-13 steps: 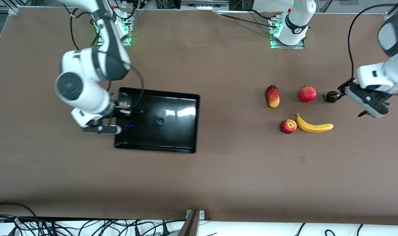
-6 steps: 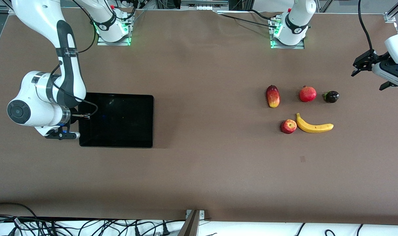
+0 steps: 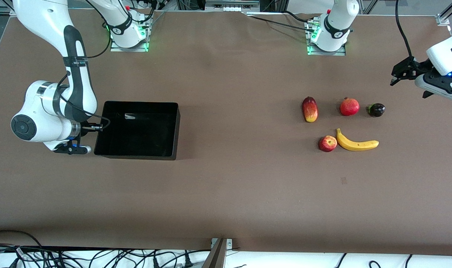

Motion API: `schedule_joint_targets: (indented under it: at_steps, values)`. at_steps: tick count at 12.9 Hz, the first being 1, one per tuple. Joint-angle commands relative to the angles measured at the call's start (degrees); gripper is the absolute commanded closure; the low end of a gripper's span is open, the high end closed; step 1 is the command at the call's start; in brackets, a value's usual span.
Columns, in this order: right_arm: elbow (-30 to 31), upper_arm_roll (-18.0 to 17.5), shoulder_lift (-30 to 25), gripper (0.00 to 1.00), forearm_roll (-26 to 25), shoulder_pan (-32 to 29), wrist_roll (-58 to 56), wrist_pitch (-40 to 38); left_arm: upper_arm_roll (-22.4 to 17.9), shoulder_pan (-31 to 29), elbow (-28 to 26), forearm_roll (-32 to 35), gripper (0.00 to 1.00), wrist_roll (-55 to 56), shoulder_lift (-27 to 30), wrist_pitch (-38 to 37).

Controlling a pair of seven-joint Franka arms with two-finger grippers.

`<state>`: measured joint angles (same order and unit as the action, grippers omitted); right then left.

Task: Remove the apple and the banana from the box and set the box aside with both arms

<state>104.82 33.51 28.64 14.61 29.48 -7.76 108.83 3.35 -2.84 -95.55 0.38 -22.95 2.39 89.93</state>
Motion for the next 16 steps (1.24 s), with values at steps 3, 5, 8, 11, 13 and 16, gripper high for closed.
schedule_joint_targets:
  at_steps: [3, 5, 8, 11, 13, 16]
  values:
    - [-8.55, 0.06, -1.66, 0.00, 0.24, -0.39, -0.43, -7.92, -0.10, -0.06, 1.33, -0.02, 0.00, 3.16, -0.28, -1.51]
    - [-15.48, -0.03, -0.26, 0.00, 0.51, -2.92, -1.03, -8.62, -0.10, -0.06, 1.24, -0.20, 0.00, 5.45, -0.28, -1.86]
    - [-20.08, 0.06, -0.16, 0.00, 0.16, -4.86, -1.56, -8.54, -0.10, -0.06, 1.60, -1.26, 0.00, 8.44, -0.28, -2.04]
    - [-23.93, 2.94, -4.80, 0.00, -1.24, -4.35, -1.30, -14.66, -0.01, 0.03, 1.86, -1.26, 0.00, 8.98, -0.28, -2.12]
    - [-30.34, 5.14, -6.84, 0.00, -3.17, -4.43, -1.47, -24.75, 0.08, 0.29, 2.03, -1.26, 0.00, 10.11, -0.28, -2.12]
    - [-35.47, 7.88, -9.81, 0.00, -3.01, -4.86, -1.39, -34.89, 0.34, 0.29, 2.03, -1.26, 0.00, 10.21, -0.28, -2.12]
